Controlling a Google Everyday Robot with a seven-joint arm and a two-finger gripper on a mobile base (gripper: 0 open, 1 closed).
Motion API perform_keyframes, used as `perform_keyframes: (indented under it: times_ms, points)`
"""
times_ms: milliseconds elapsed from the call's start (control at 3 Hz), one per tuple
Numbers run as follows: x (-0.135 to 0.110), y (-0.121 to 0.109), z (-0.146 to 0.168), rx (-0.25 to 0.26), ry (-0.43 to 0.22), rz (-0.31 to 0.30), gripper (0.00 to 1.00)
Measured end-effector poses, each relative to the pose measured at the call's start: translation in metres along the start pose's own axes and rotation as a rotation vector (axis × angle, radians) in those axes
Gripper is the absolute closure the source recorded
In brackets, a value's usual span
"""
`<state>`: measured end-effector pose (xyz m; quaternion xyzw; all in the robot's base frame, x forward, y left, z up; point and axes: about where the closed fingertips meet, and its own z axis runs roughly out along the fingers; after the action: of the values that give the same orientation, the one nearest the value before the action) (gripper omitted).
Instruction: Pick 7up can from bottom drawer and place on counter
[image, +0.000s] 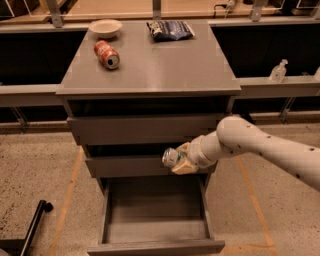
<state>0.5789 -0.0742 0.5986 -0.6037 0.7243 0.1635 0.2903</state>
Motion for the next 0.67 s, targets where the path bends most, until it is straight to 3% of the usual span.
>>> perform_keyframes:
  times_ms: [333, 667]
  points:
    - [-0.0788, -0.0598, -0.0884, 0.169, 0.053, -0.059, 1.0]
    - [-0.079, -0.0597, -0.0885, 0.169, 0.052, -0.06, 1.0]
